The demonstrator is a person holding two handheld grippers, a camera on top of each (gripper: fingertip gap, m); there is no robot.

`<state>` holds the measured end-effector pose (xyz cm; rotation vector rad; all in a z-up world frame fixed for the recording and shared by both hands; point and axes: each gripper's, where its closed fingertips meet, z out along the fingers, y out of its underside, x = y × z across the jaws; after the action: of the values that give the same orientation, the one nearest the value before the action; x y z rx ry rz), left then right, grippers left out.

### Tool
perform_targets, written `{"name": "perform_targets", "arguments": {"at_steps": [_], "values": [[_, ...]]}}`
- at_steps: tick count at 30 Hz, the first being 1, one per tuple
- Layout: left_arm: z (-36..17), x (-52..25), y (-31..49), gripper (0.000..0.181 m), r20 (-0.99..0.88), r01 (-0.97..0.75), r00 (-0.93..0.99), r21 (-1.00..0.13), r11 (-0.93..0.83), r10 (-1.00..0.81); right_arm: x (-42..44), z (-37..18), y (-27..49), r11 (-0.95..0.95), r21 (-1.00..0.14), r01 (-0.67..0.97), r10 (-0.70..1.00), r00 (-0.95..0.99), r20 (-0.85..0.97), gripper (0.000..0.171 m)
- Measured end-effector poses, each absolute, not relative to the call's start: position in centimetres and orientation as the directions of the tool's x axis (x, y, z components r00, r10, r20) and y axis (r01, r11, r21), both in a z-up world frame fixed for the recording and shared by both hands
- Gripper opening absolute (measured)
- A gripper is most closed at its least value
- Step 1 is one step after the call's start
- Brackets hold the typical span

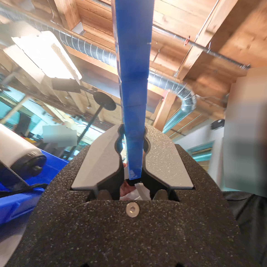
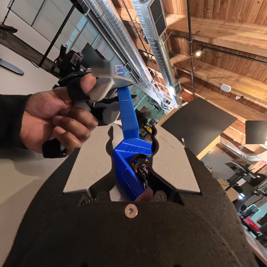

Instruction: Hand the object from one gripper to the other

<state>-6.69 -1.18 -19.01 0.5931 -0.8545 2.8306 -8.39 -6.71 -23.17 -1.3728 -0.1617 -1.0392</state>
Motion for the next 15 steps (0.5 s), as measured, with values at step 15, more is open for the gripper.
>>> {"name": "perform_targets", "arguments": {"at_steps": [15], "values": [[-20.2, -7.5, -5.2, 0.051, 0.393, -0.262, -0.919, -0.682, -0.683, -0.04, -9.5, -21.9, -7.7, -0.06, -0.702, 0.71, -0.527, 0.575, 0.626, 0.023]]}}
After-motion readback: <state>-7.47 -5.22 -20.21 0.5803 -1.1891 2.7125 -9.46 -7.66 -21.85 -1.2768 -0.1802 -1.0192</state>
